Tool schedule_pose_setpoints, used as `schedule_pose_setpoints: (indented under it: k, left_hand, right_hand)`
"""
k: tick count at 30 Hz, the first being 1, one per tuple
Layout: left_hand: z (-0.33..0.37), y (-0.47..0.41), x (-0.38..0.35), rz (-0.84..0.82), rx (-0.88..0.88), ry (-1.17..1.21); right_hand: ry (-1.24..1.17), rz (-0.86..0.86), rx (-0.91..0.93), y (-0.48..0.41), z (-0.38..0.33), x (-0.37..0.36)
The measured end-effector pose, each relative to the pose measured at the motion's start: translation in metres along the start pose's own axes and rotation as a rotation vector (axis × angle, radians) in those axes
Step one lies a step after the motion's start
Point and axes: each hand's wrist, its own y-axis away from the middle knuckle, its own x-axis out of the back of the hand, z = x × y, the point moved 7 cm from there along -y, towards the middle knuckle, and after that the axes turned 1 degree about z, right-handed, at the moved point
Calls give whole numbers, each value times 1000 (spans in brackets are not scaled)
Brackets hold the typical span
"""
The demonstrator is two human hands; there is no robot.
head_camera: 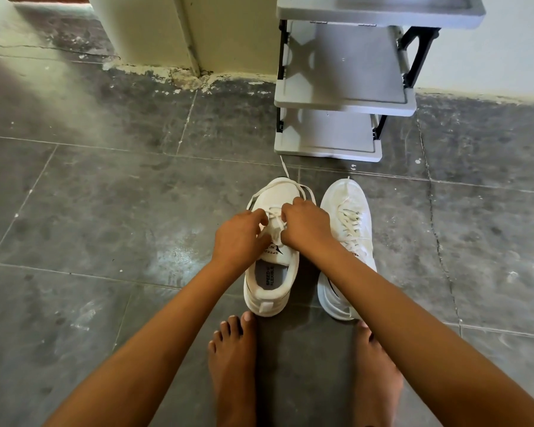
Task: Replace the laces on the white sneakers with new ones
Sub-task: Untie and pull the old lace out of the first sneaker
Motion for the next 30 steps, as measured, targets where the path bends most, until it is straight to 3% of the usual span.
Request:
schedule_pose_setpoints:
  k: [9,10,14,16,18,22,30]
  left_hand:
    - [4,-3,-8,-13,-34,-39]
    - [3,-3,-9,-19,-33,-33]
    - [-1,-3,-10,-34,-13,50]
    - [-2,-3,-8,-36,-10,62]
    - [-1,-3,-7,-39,-19,54]
    - [3,-2,-7,-53,-49,41]
    - [2,2,-2,-64,-102,98]
  right_hand:
    - [-1,72,18,-10,0,3]
    - [-127,111,48,-10,-2,7]
    - [-1009,291,58,-7,-3,39]
    - [-1108,293,-39,-9,7,41]
    - [-955,158,-95,-12,14,29]
    - [-376,-186,-23,-3,11,-9]
    - [-169,58,-43,-9,7,-2]
